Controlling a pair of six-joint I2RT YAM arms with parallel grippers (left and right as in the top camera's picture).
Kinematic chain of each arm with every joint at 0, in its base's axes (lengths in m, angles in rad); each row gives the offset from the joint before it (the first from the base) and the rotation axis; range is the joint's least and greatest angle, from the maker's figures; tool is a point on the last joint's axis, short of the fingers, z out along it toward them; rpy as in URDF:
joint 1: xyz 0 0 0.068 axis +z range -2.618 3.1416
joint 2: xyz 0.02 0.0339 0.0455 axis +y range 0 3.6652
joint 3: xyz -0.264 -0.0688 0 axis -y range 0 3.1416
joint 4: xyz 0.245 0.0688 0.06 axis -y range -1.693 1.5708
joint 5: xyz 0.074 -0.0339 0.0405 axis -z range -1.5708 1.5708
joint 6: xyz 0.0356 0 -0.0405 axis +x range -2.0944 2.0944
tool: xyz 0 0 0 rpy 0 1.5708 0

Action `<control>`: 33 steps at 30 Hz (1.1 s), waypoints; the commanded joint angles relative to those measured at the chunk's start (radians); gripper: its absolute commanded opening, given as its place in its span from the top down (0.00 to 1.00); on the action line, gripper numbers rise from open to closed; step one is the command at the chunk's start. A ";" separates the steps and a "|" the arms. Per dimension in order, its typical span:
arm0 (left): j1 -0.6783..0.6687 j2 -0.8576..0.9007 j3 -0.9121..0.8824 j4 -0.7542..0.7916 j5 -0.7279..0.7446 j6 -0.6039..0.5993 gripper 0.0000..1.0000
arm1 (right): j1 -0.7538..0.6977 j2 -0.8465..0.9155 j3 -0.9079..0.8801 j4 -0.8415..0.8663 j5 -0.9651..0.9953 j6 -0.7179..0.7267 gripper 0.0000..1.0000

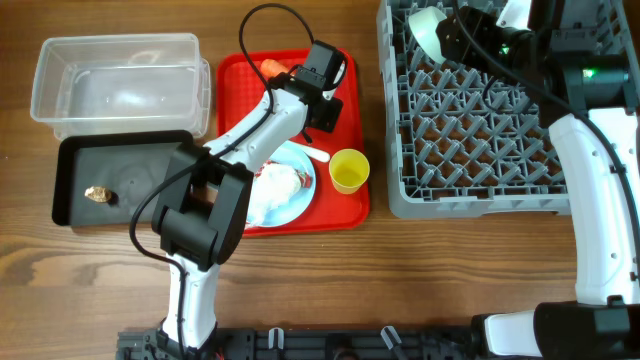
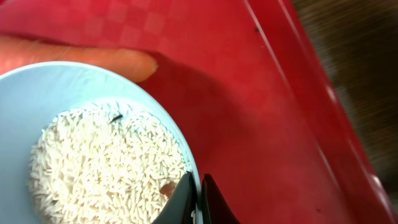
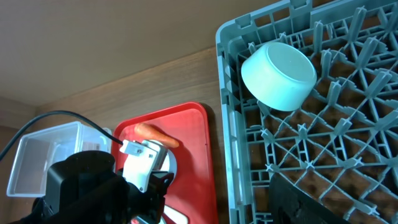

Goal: Sort waste into correct bins and load items into the dishwasher rack
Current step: 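Reach the left gripper to the light-blue rice bowl and grasp it, then lift the blue bowl and pour the rice onto the black tray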

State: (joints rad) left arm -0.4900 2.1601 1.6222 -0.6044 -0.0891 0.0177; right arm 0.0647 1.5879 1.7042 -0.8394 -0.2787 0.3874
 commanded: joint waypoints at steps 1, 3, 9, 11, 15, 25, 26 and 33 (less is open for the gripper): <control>0.003 0.010 -0.008 0.000 -0.089 0.001 0.96 | 0.003 0.008 0.003 -0.006 0.021 -0.019 0.25; 0.003 0.004 -0.008 -0.001 -0.124 0.001 0.96 | 0.003 0.008 0.003 -0.010 0.021 -0.021 0.25; 0.003 -0.069 -0.004 -0.042 -0.193 -0.007 0.96 | 0.003 0.008 0.003 -0.023 0.021 -0.022 0.25; 0.003 -0.114 -0.004 -0.063 -0.193 -0.024 0.96 | 0.003 0.008 0.003 -0.023 0.021 -0.022 0.25; 0.004 -0.230 -0.004 -0.126 -0.193 -0.086 0.96 | 0.003 0.008 0.003 -0.029 0.021 -0.021 0.25; 0.092 -0.472 -0.004 -0.418 -0.030 -0.329 0.96 | 0.004 0.008 0.003 -0.042 0.020 -0.021 0.25; 0.116 -0.480 -0.005 -0.465 0.000 -0.347 0.96 | 0.004 0.008 0.003 -0.045 0.020 -0.021 0.25; 0.290 -0.483 -0.020 -0.652 0.150 -0.325 0.96 | 0.004 0.009 0.003 -0.060 0.021 -0.023 0.25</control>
State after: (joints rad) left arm -0.2810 1.6848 1.6173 -1.2266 -0.0513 -0.2955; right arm 0.0647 1.5879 1.7042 -0.8948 -0.2684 0.3801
